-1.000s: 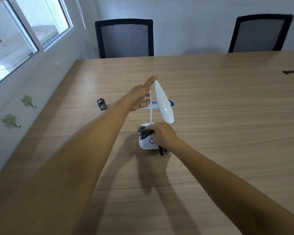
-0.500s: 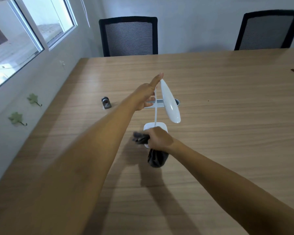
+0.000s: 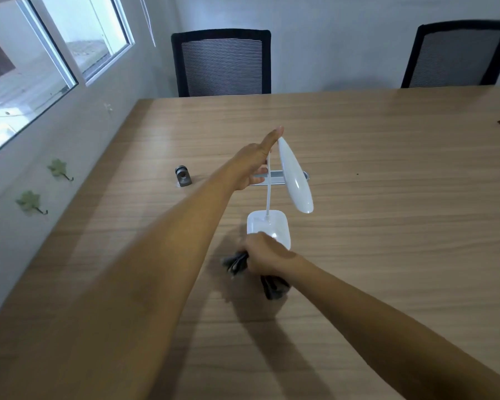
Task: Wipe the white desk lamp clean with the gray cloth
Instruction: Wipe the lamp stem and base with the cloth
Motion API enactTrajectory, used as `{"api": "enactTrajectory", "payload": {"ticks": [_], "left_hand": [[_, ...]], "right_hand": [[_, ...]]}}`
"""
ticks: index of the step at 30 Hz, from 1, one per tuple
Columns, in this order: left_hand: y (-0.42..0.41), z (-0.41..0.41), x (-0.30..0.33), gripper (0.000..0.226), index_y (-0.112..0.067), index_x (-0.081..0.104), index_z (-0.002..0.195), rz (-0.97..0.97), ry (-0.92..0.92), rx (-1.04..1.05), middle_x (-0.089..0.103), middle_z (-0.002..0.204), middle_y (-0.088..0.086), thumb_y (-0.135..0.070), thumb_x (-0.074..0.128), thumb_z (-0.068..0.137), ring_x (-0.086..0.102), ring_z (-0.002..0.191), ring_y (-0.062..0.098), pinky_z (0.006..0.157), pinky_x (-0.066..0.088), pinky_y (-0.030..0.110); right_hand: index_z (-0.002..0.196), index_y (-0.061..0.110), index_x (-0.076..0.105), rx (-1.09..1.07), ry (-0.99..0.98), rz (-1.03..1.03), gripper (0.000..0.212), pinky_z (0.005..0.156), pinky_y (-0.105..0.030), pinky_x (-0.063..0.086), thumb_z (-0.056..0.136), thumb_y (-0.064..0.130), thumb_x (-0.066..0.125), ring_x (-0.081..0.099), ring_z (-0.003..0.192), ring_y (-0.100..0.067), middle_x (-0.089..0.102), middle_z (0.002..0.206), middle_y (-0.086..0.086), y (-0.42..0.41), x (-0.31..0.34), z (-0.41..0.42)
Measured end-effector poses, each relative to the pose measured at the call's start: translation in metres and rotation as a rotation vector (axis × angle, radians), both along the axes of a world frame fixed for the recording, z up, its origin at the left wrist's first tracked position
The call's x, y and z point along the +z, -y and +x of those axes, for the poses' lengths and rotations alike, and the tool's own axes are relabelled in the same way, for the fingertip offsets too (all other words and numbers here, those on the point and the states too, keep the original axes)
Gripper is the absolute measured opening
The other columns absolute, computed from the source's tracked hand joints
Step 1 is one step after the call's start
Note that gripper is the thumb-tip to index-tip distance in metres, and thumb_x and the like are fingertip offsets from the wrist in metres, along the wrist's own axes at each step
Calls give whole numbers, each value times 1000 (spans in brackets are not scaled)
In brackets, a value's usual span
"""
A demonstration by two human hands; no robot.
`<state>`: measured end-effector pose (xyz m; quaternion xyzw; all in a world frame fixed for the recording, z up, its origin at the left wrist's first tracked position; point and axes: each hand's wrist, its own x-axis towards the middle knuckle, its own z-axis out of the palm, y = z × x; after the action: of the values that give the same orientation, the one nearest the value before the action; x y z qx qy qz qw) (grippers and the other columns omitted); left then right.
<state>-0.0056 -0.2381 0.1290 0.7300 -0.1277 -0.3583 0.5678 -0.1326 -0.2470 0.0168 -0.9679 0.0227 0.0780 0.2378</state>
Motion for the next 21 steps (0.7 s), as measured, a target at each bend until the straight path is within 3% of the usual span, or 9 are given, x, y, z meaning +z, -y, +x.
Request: {"api": "enactTrajectory", "payload": {"ticks": [3, 7, 9, 12, 15, 17, 21], "left_hand": [[-1, 0, 0, 87, -15, 52, 128, -2, 4, 9, 55, 130, 8, -78, 55, 68, 57, 116, 28, 103, 47, 46], [0, -1, 0, 95, -15, 51, 130, -4, 3, 10, 55, 131, 8, -80, 56, 62, 58, 115, 28, 102, 48, 45], [0, 0, 0, 96, -14, 52, 128, 1, 8, 12, 56, 131, 8, -81, 56, 58, 59, 115, 28, 102, 48, 45], [0, 0, 2, 93, -14, 54, 126, 2, 12, 11, 57, 130, 8, -80, 56, 60, 58, 115, 28, 101, 48, 44], [-1, 0, 2, 94, -14, 53, 128, 1, 21, -4, 56, 130, 8, -80, 56, 61, 57, 116, 29, 102, 48, 44], [-1, -1, 2, 103, -14, 53, 129, 3, 19, -4, 55, 132, 7, -83, 57, 53, 58, 115, 27, 101, 48, 44], [-2, -2, 2, 110, -15, 50, 133, -9, 19, -3, 54, 134, 8, -84, 57, 47, 57, 116, 27, 101, 48, 44]], "right_hand": [[101, 15, 71, -127, 151, -16, 35, 69, -23, 31, 73, 9, 50, 52, 80, -25, 52, 74, 2, 31, 12, 15], [106, 23, 72, -134, 11, -87, 42, 68, -25, 45, 74, 4, 52, 61, 89, -20, 65, 91, 0, 57, 1, 16], [97, 22, 75, -106, 4, -49, 39, 65, -15, 40, 75, 4, 48, 56, 79, -10, 62, 81, 7, 61, -6, 5], [95, 25, 75, -61, -122, -102, 39, 70, -23, 36, 73, 16, 45, 59, 89, -21, 68, 93, 0, 67, -6, -8], [102, 19, 73, 7, -246, -106, 44, 77, -25, 42, 73, 1, 45, 60, 101, -26, 71, 107, -5, 76, 14, -16], [102, 16, 71, -125, -253, 26, 45, 82, -29, 45, 71, -5, 46, 59, 99, -25, 70, 105, -8, 88, 34, -20], [91, 2, 67, -655, 12, 409, 17, 73, -33, 48, 78, 5, 56, 61, 87, -27, 68, 95, -12, 116, 35, -1]]}}
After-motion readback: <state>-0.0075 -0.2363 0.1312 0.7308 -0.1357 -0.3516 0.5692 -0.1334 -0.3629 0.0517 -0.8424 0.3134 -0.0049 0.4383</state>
